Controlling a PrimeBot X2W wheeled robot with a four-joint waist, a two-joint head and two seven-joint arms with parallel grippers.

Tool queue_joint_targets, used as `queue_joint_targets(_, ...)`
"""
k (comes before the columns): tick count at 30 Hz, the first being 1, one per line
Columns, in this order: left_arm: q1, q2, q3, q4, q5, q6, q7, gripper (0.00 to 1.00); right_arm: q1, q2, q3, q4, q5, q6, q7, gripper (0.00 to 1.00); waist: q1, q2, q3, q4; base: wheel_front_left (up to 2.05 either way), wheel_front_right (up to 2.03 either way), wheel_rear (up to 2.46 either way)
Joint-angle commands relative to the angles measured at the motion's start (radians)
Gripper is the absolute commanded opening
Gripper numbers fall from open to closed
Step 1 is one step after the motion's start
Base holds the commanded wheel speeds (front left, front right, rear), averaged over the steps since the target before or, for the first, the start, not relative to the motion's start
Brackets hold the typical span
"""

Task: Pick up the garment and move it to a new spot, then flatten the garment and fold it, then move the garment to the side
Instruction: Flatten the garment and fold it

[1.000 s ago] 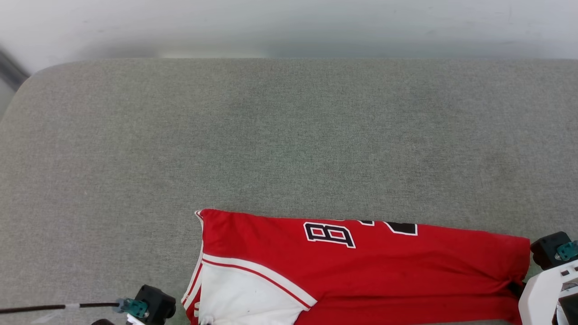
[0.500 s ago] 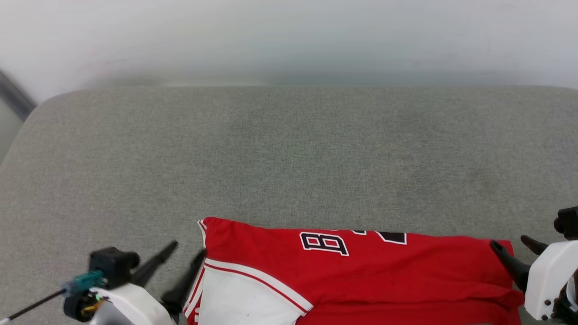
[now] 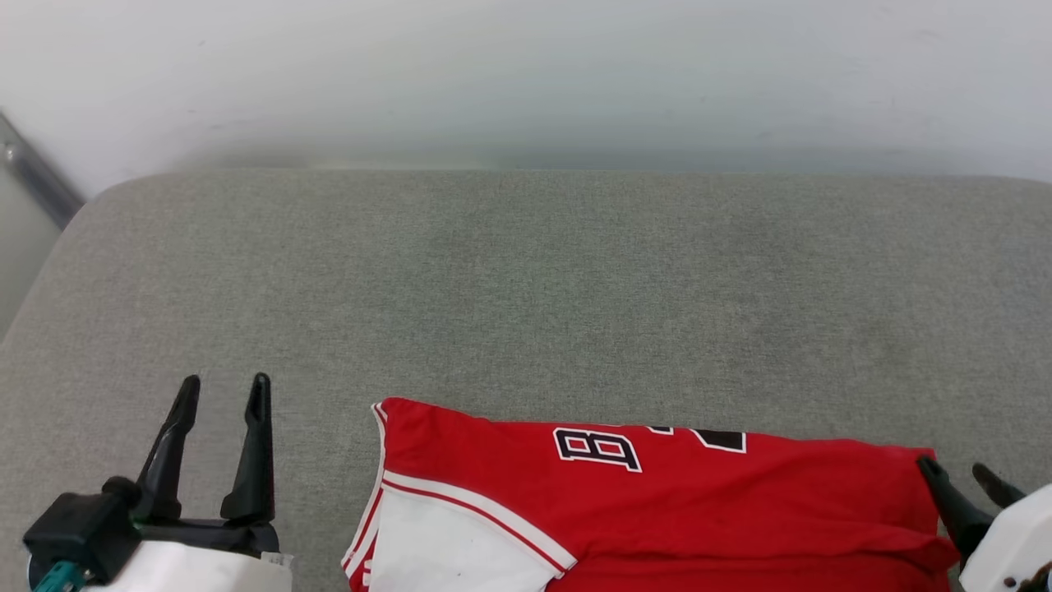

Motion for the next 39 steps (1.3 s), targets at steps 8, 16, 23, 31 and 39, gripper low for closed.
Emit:
queue_joint_targets(8,0.049,-0.157,0.148,0.003,0.181,-0.138,-0.002,1.0,0.05,0.093,-0.091,0.047,-0.071,0.0,0.012,1.0,0.0,-0.0001,0.016,0.019,0.0,0.0,0.0)
queue_joint_targets(16,0.023,-0.218,0.177,0.025,0.243,-0.186,-0.002,1.0,0.008,0.136,-0.134,0.141,-0.116,0.0,0.026,1.0,0.0,-0.0001,0.064,0.041,0.0,0.0,0.0)
queue_joint_targets(23,-0.003,-0.217,0.149,0.033,0.245,-0.189,-0.002,1.0,-0.007,0.158,-0.086,0.239,-0.101,0.0,0.06,1.0,0.0,-0.0001,0.094,0.06,0.0,0.0,0.0)
queue_joint_targets(31,-0.011,-0.208,0.14,0.043,0.239,-0.19,-0.002,1.0,0.023,0.195,0.036,0.31,-0.069,0.007,0.096,0.39,0.0,-0.0001,0.096,0.066,0.0,0.0,0.0)
queue_joint_targets(39,-0.001,-0.208,0.143,0.047,0.245,-0.19,-0.002,1.0,-0.005,0.138,-0.005,0.277,-0.102,0.0,0.009,0.0,0.0,-0.0001,0.071,0.045,0.0,0.0,0.0)
